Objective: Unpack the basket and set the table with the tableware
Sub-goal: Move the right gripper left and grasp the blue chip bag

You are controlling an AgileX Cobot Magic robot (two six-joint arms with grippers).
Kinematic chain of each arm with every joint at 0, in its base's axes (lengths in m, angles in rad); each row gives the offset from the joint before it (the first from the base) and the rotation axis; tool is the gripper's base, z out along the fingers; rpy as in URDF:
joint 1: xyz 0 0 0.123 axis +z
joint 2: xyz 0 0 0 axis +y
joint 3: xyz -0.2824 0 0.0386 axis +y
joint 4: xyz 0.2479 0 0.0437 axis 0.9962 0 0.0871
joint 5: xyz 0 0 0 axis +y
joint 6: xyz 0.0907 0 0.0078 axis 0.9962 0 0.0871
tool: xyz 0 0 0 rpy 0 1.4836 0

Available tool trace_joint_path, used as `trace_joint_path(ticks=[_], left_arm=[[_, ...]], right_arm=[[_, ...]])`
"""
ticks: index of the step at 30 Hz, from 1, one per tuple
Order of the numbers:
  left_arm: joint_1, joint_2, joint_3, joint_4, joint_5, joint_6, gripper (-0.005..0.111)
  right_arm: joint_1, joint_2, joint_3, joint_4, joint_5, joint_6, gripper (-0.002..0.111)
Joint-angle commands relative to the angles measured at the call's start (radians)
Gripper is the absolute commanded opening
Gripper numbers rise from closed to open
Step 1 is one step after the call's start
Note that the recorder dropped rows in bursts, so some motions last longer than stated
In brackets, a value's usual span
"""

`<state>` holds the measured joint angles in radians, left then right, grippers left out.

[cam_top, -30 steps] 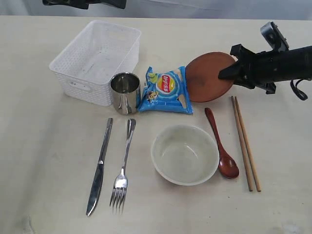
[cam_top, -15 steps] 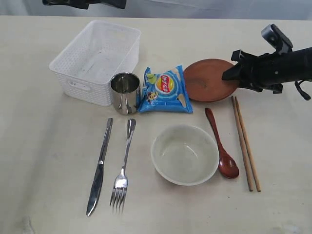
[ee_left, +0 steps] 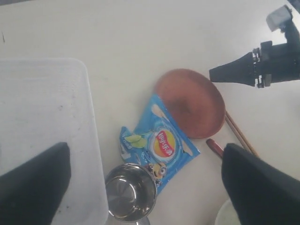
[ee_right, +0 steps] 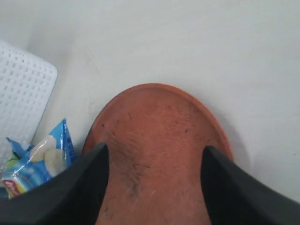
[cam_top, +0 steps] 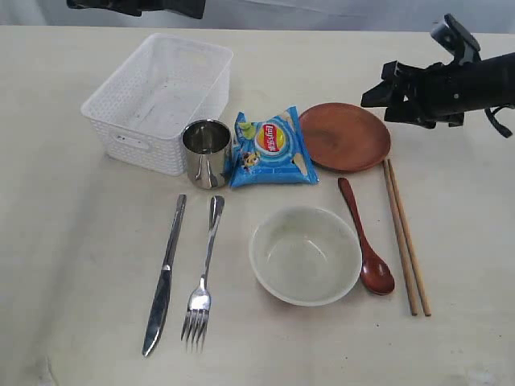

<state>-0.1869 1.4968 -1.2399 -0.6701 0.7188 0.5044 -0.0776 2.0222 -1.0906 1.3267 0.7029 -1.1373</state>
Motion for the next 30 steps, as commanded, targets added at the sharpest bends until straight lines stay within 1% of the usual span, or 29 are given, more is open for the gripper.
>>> trace_joint_path(ticks=[1, 3, 6, 11, 14, 16, 19, 30], left_arm=[[0.002, -0.007, -0.001, 0.014, -0.011, 0.003, 0.081], [0.002, -0.007, -0.001, 0.024, -0.011, 0.003, 0.081], [0.002, -0.007, -0.001, 0.063, -0.002, 0.003, 0.081], [0.002, -0.007, 0.017, 0.075, 0.006, 0.006, 0.081], [0.002, -0.007, 0.036, 0.082, -0.014, 0.008, 0.081], [0.002, -0.007, 0.047, 0.087, -0.020, 0.008, 0.081], [0.002, -0.007, 0.049, 0.089, -0.020, 0.008, 0.081], [0.002, -0.007, 0.053, 0.089, -0.020, 0.008, 0.081]], right_arm=[[0.030, -0.066, -0.074, -0.185, 0.123, 0.145, 0.056], [0.088, -0.096, -0.104, -0.257, 0.151, 0.191, 0.056], [0.200, -0.125, -0.120, -0.372, 0.109, 0.243, 0.056], [0.396, -0.121, -0.120, -0.535, -0.062, 0.313, 0.056], [0.484, -0.119, -0.120, -0.568, -0.163, 0.319, 0.056], [0.519, -0.119, -0.120, -0.573, -0.215, 0.319, 0.060], [0.545, -0.116, -0.120, -0.573, -0.265, 0.319, 0.070], [0.545, -0.052, -0.118, -0.598, -0.298, 0.341, 0.071]])
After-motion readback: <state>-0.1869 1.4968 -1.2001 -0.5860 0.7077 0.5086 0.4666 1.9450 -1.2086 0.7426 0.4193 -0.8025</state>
